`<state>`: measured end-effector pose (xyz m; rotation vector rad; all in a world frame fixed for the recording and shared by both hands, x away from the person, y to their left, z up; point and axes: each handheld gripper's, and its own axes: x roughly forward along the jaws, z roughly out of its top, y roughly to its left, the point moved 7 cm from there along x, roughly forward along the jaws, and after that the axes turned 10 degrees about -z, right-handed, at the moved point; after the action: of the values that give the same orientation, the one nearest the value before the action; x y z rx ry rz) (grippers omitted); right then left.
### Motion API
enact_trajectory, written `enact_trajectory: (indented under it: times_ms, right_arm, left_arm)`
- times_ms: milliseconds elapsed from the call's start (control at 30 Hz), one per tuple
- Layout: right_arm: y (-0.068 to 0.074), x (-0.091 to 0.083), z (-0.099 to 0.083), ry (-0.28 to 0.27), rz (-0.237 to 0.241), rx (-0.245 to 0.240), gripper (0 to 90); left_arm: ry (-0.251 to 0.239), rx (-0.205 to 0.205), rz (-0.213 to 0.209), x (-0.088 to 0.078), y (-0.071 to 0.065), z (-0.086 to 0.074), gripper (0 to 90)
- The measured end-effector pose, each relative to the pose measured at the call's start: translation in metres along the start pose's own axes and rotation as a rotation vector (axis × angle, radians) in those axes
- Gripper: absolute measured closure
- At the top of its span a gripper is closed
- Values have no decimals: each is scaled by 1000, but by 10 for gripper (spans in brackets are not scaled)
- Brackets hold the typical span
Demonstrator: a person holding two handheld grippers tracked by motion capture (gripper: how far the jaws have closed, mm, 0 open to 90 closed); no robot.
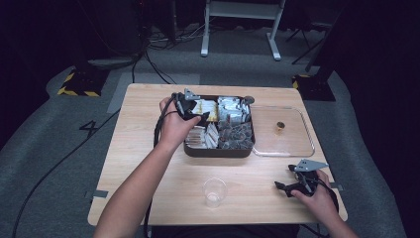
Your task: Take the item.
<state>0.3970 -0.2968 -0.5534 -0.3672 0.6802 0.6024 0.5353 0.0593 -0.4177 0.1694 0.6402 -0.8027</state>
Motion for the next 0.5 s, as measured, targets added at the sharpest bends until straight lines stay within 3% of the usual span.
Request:
enact_trajectory:
  times_ms: [233, 400, 500]
  right_arm:
    - [0, 0, 0, 0, 1, -1, 69]
    - [0, 0, 0, 0, 1, -1, 69]
    - [0, 0, 0, 0, 1, -1, 69]
  left_arm:
    - [19, -45, -40, 28, 10, 4, 361]
    - [72, -55, -45, 49, 20, 4, 366]
    - [95, -76, -67, 61, 26, 3, 415]
